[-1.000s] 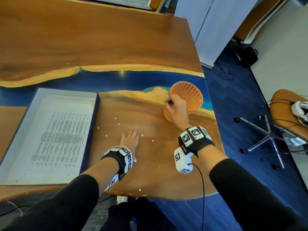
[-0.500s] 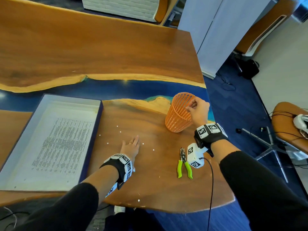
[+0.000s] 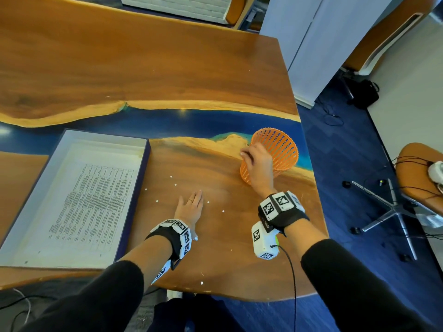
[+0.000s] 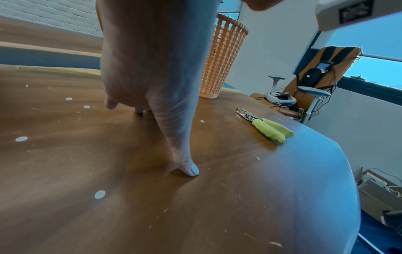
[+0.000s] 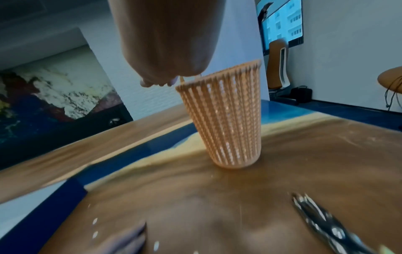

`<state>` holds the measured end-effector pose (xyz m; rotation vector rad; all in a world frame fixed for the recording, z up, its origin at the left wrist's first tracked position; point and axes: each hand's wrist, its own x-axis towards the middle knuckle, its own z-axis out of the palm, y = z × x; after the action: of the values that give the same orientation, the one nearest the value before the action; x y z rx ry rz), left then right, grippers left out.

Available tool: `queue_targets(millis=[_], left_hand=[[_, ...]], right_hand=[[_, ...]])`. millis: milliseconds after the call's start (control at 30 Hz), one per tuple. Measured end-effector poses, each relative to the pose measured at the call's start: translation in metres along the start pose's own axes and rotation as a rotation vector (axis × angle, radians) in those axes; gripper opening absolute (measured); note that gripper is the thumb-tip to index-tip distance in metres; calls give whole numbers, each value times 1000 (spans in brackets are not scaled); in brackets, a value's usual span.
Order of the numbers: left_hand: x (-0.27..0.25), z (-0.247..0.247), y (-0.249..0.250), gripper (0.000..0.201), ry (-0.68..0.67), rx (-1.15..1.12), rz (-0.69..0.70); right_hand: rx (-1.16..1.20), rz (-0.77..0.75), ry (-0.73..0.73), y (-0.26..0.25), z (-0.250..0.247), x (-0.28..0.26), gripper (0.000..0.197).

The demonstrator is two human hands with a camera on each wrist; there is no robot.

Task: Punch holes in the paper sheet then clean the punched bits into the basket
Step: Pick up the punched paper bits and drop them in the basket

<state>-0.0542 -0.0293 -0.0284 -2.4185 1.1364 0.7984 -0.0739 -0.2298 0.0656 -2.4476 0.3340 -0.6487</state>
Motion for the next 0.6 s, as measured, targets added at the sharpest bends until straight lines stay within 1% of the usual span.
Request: queue_targets(millis=[100,267,367,467,600], left_hand=[[2,1,-1,134,7,-13,-11],[2,5,2,134,29,-21,-33],[3,8,6,136,32,-16,-56],[3,7,9,135,30,0,-69],[4,7,10,136,34,6,-83]], right_hand=[[3,41,-140,6,25,-31,11],[-33,268,-356,32,58,-83,8],[-49,366,-455,40,67,-102,9],[-38,416,-508,40,75,-110,10],[-40,411,-518,38,83,-115,10]])
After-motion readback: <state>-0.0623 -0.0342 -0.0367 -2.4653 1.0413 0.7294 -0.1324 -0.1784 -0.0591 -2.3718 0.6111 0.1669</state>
